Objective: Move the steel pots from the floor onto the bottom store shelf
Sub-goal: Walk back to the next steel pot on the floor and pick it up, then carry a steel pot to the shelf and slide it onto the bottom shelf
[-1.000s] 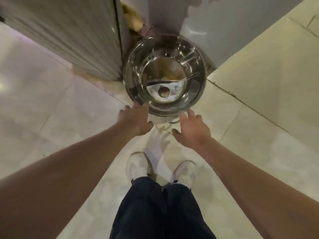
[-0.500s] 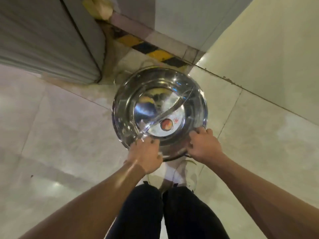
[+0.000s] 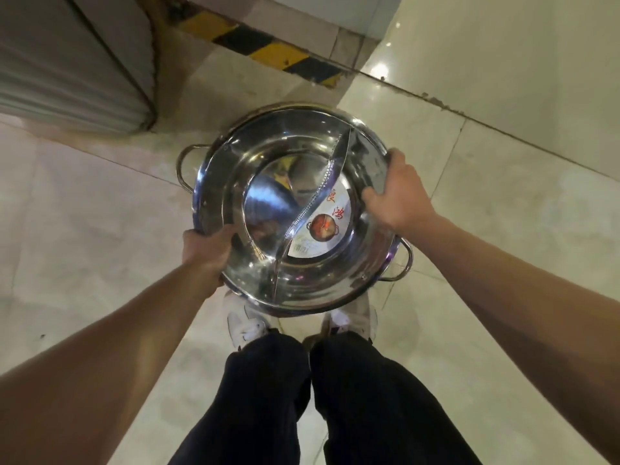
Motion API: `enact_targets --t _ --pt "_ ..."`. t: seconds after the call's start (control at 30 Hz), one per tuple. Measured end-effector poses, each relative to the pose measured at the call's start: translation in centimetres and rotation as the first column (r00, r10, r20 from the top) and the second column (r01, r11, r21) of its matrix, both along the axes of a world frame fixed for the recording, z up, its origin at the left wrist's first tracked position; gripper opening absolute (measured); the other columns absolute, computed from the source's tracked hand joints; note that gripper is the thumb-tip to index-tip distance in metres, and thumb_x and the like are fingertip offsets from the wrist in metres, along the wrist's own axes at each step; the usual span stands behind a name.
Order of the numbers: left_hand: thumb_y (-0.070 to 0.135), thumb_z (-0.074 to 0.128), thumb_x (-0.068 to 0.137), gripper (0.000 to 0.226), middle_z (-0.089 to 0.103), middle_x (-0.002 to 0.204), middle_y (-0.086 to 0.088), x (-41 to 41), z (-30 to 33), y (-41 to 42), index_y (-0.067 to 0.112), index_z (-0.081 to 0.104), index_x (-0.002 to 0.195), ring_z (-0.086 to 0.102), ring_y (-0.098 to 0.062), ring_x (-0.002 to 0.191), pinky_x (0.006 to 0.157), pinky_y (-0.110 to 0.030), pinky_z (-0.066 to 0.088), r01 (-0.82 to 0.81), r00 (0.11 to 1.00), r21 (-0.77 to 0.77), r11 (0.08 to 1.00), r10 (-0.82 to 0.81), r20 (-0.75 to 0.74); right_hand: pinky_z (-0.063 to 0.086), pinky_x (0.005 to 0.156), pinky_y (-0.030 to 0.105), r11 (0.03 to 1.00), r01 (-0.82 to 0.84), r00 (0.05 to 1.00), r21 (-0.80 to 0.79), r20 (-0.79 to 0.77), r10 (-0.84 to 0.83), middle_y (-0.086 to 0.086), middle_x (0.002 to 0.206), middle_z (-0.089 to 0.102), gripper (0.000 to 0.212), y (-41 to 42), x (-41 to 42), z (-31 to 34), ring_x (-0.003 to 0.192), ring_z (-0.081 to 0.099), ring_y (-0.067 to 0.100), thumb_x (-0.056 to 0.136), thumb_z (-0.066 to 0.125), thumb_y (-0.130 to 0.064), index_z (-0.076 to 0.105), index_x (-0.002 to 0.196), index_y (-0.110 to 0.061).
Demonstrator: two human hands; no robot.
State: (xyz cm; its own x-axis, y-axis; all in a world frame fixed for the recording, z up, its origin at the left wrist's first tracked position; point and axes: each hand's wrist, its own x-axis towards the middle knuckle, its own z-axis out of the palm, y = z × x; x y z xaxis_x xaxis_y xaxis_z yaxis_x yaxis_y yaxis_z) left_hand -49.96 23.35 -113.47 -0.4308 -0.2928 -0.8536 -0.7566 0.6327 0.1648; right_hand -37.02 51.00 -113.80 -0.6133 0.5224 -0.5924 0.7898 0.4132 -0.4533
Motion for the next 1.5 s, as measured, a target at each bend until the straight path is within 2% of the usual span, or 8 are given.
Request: enact_targets --t 0.3,0.63,0.8,0.9,0.97,1.07,1.2,1.5 --pt "0.039 0.076 0.077 0.065 0.067 0.111 -0.016 -3.9 20.5 4.5 0.01 0.051 0.129 0.067 -0.037 0.096 0.089 -0.055 0.056 0.194 0.979 0.057 0.979 -0.191 -0.065 0.045 0.069 0.031 0.977 0.214 0.972 0.008 -0.099 -0.213 0.016 0.108 0.06 0.055 0.6 2.5 20.8 0.089 0.06 0.031 0.084 0.065 -0.023 0.041 0.131 -0.007" --pt "0.041 0.071 0.087 0.057 0.065 0.106 -0.019 -7.0 54.9 15.4 0.006 0.052 0.128 0.064 -0.031 0.083 0.068 -0.038 0.05 0.536 0.812 0.145 0.832 -0.46 -0.359 0.048 0.077 0.034 0.887 0.459 0.875 0.056 -0.205 -0.439 0.016 0.114 0.055 0.057 6.4 3.4 53.8 0.097 0.057 0.033 0.087 0.067 -0.024 0.037 0.133 -0.01" --pt "0.031 0.049 0.103 0.022 0.06 0.125 -0.005 -4.7 69.2 19.3 0.02 0.058 0.121 0.063 -0.023 0.104 0.082 -0.031 0.051 0.768 0.633 0.207 0.606 -0.67 -0.387 0.049 0.088 0.04 0.822 0.555 0.818 0.123 -0.259 -0.513 0.025 0.131 0.044 0.071 7.6 6.2 66.8 0.108 0.055 0.042 0.088 0.064 -0.027 0.029 0.142 0.003" --pt "0.032 0.053 0.098 0.021 0.062 0.078 0.002 -3.5 74.3 21.7 0.017 0.061 0.085 0.058 -0.014 0.068 0.053 -0.021 0.04 0.836 0.496 0.062 0.546 -0.701 -0.513 0.044 0.086 0.033 0.76 0.638 0.753 0.124 -0.308 -0.582 0.021 0.132 0.039 0.064 7.6 8.8 71.7 0.11 0.053 0.04 0.088 0.064 -0.029 0.035 0.136 0.003" --pt "0.034 0.057 0.094 0.031 0.061 0.089 0.002 -2.9 76.6 23.1 0.009 0.054 0.112 0.058 -0.018 0.073 0.063 -0.024 0.046 0.88 0.373 -0.024 0.475 -0.721 -0.584 0.047 0.087 0.037 0.711 0.693 0.702 0.12 -0.339 -0.627 0.018 0.127 0.041 0.063 7.1 10.8 73.8 0.108 0.054 0.039 0.088 0.066 -0.034 0.038 0.133 -0.001" --pt "0.042 0.056 0.093 0.088 0.024 0.155 -0.019 -1.2 78.1 25.4 0.015 0.002 0.157 0.052 -0.039 0.122 0.102 -0.051 0.045 0.958 0.217 -0.036 0.284 -0.803 -0.556 0.048 0.083 0.037 0.602 0.786 0.607 0.137 -0.35 -0.713 0.016 0.124 0.042 0.07 5.5 14.3 75.4 0.107 0.056 0.038 0.089 0.065 -0.041 0.033 0.14 -0.006" --pt "0.044 0.061 0.088 0.085 0.035 0.149 -0.024 1.5 78.2 28.6 0.018 0.014 0.154 0.04 -0.043 0.133 0.107 -0.058 0.04 0.999 0.028 0.032 0.011 -0.787 -0.616 0.044 0.085 0.034 0.456 0.877 0.48 0.15 -0.278 -0.832 0.021 0.143 0.034 0.093 1.5 18.8 76.4 0.123 0.049 0.038 0.091 0.061 -0.038 0.004 0.157 -0.004" --pt "0.045 0.068 0.086 0.08 0.04 0.134 -0.028 15.0 79.7 31.4 0.015 0.029 0.149 0.05 -0.05 0.117 0.099 -0.052 0.045 0.884 -0.326 0.076 -0.462 -0.723 -0.609 0.045 0.084 0.033 -0.02 0.994 0.014 0.111 -0.299 -0.954 0.013 0.129 0.042 0.089 -11.8 28.3 78.0 0.112 0.054 0.03 0.085 0.065 -0.044 0.016 0.155 -0.019"
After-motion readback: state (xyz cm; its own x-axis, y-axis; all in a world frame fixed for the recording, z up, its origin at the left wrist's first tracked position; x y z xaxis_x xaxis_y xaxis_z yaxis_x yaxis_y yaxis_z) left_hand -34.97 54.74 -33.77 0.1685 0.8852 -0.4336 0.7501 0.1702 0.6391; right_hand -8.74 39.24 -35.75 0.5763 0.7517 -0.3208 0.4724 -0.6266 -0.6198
